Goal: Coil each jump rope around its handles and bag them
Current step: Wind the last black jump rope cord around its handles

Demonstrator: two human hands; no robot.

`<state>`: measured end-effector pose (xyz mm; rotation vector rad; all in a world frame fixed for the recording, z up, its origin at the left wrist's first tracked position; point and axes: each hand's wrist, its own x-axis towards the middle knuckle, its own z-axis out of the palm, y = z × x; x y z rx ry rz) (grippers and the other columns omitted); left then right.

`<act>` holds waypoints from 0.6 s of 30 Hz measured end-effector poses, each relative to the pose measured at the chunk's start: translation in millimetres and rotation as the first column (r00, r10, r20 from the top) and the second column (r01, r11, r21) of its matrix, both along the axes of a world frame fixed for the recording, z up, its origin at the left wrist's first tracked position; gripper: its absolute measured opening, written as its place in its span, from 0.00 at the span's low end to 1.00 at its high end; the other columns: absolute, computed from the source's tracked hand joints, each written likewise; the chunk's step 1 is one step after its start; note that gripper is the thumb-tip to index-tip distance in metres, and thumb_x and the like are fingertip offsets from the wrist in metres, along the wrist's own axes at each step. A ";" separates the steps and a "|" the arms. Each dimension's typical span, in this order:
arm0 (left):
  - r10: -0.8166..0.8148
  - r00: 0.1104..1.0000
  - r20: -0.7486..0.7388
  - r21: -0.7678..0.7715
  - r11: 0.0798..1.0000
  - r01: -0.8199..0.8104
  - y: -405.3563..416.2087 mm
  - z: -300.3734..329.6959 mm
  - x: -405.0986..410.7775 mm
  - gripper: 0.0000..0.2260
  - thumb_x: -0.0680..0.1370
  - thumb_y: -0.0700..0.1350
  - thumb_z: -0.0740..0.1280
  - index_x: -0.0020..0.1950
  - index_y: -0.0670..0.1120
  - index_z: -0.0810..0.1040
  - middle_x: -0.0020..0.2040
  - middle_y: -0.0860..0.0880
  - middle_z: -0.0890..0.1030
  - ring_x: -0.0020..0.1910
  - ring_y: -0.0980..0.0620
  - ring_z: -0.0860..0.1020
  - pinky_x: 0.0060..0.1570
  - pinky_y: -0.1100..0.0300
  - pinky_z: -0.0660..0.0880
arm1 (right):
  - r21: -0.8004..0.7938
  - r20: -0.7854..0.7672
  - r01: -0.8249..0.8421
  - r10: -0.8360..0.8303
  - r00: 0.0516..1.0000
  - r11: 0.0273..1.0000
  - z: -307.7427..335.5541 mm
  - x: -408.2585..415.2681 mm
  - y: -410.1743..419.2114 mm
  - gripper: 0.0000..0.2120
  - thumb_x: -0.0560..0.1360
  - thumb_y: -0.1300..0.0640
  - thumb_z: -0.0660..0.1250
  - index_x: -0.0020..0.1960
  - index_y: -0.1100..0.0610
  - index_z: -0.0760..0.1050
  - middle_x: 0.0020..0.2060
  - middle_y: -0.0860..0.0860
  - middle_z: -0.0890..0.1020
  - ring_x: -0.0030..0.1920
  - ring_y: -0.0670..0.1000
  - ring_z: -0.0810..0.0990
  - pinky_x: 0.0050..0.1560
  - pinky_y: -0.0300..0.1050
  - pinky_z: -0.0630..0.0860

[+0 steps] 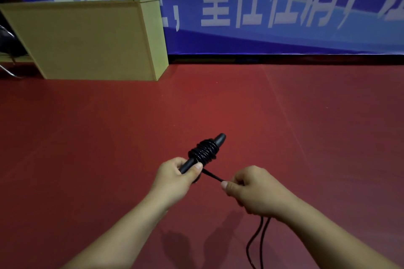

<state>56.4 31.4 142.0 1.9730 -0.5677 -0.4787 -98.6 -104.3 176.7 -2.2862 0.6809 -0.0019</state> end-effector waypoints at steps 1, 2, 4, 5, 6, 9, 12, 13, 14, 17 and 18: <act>-0.010 0.998 0.058 0.044 0.999 0.007 -0.7 -0.7 -1.1 0.10 0.75 0.52 0.72 0.40 0.46 0.80 0.30 0.53 0.75 0.27 0.56 0.70 0.30 0.63 0.65 | 0.003 0.000 -0.017 0.017 1.000 1.000 -0.1 -0.2 0.9 0.21 0.77 0.44 0.64 0.39 0.63 0.78 0.28 0.50 0.77 0.24 0.46 0.71 0.29 0.39 0.69; -0.028 0.993 0.113 0.084 0.996 0.018 -1.3 -1.2 -2.3 0.10 0.74 0.52 0.73 0.40 0.47 0.80 0.29 0.55 0.74 0.26 0.57 0.70 0.28 0.63 0.64 | 0.006 0.005 -0.034 0.034 0.999 0.999 -0.1 -0.9 1.6 0.21 0.77 0.44 0.64 0.39 0.63 0.76 0.27 0.50 0.75 0.25 0.47 0.70 0.30 0.40 0.68; -0.060 0.977 0.206 0.142 0.989 0.030 -1.2 -0.4 -3.6 0.09 0.73 0.53 0.74 0.39 0.50 0.80 0.29 0.55 0.75 0.27 0.57 0.71 0.29 0.61 0.65 | 0.001 0.030 -0.063 0.063 0.998 0.998 0.8 -2.0 2.6 0.20 0.77 0.44 0.65 0.37 0.60 0.74 0.26 0.47 0.71 0.26 0.45 0.67 0.30 0.41 0.65; -0.077 0.965 0.250 0.170 0.985 0.035 -0.7 0.7 -4.0 0.09 0.72 0.54 0.74 0.39 0.51 0.79 0.29 0.55 0.76 0.28 0.57 0.72 0.30 0.60 0.66 | -0.010 0.042 -0.078 0.079 0.996 0.997 1.2 -2.8 2.6 0.19 0.77 0.45 0.65 0.37 0.59 0.73 0.26 0.46 0.70 0.26 0.44 0.66 0.30 0.39 0.64; -0.103 0.952 0.289 0.200 0.979 0.045 0.2 2.3 -4.6 0.08 0.71 0.55 0.75 0.39 0.53 0.79 0.29 0.54 0.76 0.28 0.56 0.73 0.31 0.59 0.66 | -0.020 0.051 -0.095 0.096 0.994 0.995 1.7 -3.4 2.7 0.18 0.77 0.45 0.65 0.37 0.57 0.73 0.27 0.46 0.70 0.27 0.43 0.66 0.30 0.39 0.64; -0.226 0.900 0.373 0.317 0.943 0.105 2.6 7.4 -7.9 0.06 0.71 0.58 0.73 0.42 0.58 0.81 0.30 0.55 0.77 0.31 0.56 0.75 0.32 0.59 0.67 | -0.031 0.090 -0.140 0.142 0.986 0.990 1.2 -3.7 2.3 0.13 0.78 0.48 0.64 0.37 0.53 0.73 0.29 0.45 0.71 0.29 0.42 0.67 0.34 0.40 0.65; -0.360 0.832 0.421 0.399 0.898 0.186 3.2 10.7 -15.2 0.06 0.72 0.59 0.71 0.46 0.60 0.80 0.31 0.55 0.77 0.34 0.54 0.76 0.34 0.57 0.69 | -0.062 0.115 -0.160 0.166 0.979 0.985 1.1 -3.7 2.0 0.10 0.79 0.49 0.63 0.44 0.52 0.77 0.32 0.46 0.74 0.32 0.44 0.69 0.37 0.46 0.69; -0.401 0.805 0.437 0.408 0.886 0.220 3.1 11.3 -17.8 0.06 0.73 0.59 0.70 0.48 0.60 0.80 0.32 0.55 0.78 0.35 0.54 0.76 0.35 0.56 0.70 | -0.088 0.119 -0.151 0.161 0.980 0.985 1.4 -3.7 1.6 0.10 0.79 0.49 0.62 0.44 0.53 0.78 0.32 0.46 0.74 0.32 0.45 0.70 0.37 0.47 0.69; -0.443 0.772 0.456 0.412 0.874 0.258 2.7 12.3 -20.5 0.07 0.74 0.58 0.70 0.50 0.60 0.79 0.34 0.55 0.78 0.36 0.54 0.76 0.37 0.56 0.71 | -0.121 0.122 -0.135 0.150 0.981 0.983 2.2 -3.8 0.9 0.11 0.79 0.49 0.62 0.44 0.53 0.78 0.32 0.47 0.75 0.32 0.46 0.71 0.37 0.48 0.69; -0.528 0.688 0.498 0.417 0.841 0.344 1.5 15.4 -24.9 0.06 0.76 0.56 0.68 0.51 0.57 0.78 0.38 0.56 0.79 0.39 0.53 0.76 0.39 0.55 0.71 | -0.227 0.136 -0.060 0.092 0.986 0.972 4.3 -5.0 -2.3 0.14 0.78 0.47 0.62 0.40 0.54 0.78 0.32 0.50 0.80 0.34 0.50 0.76 0.38 0.50 0.72; -0.540 0.678 0.499 0.414 0.835 0.361 1.5 15.5 -25.2 0.06 0.76 0.56 0.68 0.52 0.57 0.77 0.39 0.56 0.79 0.40 0.53 0.76 0.40 0.55 0.72 | -0.251 0.148 -0.029 0.068 0.987 0.968 3.9 -6.0 -3.9 0.14 0.77 0.46 0.63 0.38 0.53 0.78 0.31 0.51 0.80 0.33 0.50 0.77 0.37 0.51 0.73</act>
